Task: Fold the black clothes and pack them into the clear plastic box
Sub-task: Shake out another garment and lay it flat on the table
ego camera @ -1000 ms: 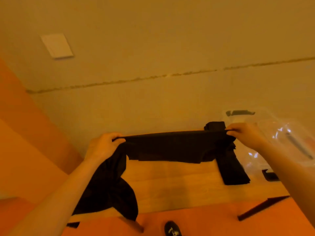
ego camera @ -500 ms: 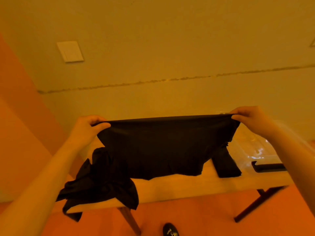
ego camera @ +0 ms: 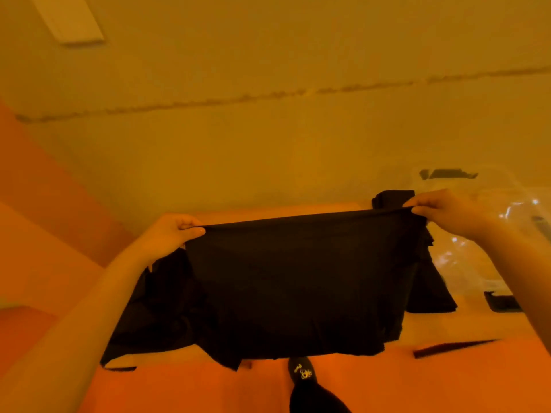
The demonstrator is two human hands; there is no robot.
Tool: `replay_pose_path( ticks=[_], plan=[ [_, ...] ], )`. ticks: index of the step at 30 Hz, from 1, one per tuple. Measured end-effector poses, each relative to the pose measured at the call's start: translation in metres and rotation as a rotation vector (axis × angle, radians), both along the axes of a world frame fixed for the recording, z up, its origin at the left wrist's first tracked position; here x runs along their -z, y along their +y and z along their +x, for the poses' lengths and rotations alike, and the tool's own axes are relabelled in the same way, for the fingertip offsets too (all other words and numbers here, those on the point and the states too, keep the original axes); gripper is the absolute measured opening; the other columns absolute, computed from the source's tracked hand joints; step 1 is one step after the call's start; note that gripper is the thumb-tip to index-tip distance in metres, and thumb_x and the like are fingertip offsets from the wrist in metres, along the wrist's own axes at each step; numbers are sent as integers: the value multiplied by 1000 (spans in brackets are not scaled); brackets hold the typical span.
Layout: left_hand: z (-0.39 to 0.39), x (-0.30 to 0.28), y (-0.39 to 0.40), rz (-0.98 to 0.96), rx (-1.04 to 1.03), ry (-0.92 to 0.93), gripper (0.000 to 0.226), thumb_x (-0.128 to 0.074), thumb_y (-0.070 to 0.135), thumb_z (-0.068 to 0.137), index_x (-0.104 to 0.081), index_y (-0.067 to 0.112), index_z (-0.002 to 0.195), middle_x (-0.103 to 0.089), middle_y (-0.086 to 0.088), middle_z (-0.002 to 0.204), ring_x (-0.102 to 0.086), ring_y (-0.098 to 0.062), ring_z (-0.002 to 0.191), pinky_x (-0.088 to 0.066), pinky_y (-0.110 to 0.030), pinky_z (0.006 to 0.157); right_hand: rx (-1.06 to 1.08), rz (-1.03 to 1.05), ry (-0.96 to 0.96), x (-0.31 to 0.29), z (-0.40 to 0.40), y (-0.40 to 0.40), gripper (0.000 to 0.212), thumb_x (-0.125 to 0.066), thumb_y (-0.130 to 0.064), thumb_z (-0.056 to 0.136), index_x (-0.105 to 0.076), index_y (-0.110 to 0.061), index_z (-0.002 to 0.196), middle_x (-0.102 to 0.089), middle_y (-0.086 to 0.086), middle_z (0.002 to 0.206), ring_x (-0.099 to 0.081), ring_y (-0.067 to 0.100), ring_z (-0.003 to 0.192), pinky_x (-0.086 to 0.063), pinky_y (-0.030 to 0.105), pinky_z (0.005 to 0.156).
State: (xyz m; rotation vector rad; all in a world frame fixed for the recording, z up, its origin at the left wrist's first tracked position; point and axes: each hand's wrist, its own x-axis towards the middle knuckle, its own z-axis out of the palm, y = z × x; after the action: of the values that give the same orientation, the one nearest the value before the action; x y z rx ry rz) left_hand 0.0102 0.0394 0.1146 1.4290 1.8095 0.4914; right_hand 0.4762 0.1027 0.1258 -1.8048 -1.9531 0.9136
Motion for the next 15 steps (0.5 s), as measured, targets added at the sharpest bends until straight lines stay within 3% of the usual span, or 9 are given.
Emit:
replay_pose_path(
  ticks=[3,6,8,10,12,15],
  plan=[
    [5,60,62,-83,-117,-43,18,-58,15,90,-58,25,76,-60,6,82,-54,-4,73,-42,-19,60,12,-104,-37,58,-15,71,20,-46,1,93,-64,-8,92,-57,-1,79,-57,18,76,-46,16,57],
    [13,114,120,-182,-172,-36,12,-56,18,92,-62,15,82,-63,-4,93,-58,-15,81,-45,-25,70,32,-124,-112,121,-29,137,25,-46,-1,94,-60,-10,75,-60,12,85,-58,33,93,-40,32,74],
    [14,145,152,-190,-192,64,17,-58,20,91,-65,8,101,-63,-10,108,-58,-23,101,-44,-32,84,36,-159,-181,155,-38,170,23,-43,0,95,-66,-5,99,-63,17,107,-55,34,106,-41,35,83],
    [12,169,175,-133,-170,241,28,-55,16,93,-60,2,117,-60,-16,120,-55,-30,111,-41,-35,90,81,-186,-267,176,-47,192,34,-41,6,93,-57,-4,121,-56,19,124,-53,34,113,-45,39,88],
    [17,181,182,-3,-162,396,33,-49,11,94,-52,2,126,-54,-20,127,-52,-34,114,-42,-40,93,123,-66,-343,186,-59,198,45,-42,10,89,-48,-5,131,-47,19,134,-50,34,117,-45,41,91],
    [47,190,158,242,-68,535,36,-50,18,93,-50,4,127,-52,-19,129,-50,-34,116,-42,-45,97,66,179,-348,196,-80,171,42,-48,-1,92,-45,1,133,-44,23,137,-44,38,124,-37,45,103]
  ],
)
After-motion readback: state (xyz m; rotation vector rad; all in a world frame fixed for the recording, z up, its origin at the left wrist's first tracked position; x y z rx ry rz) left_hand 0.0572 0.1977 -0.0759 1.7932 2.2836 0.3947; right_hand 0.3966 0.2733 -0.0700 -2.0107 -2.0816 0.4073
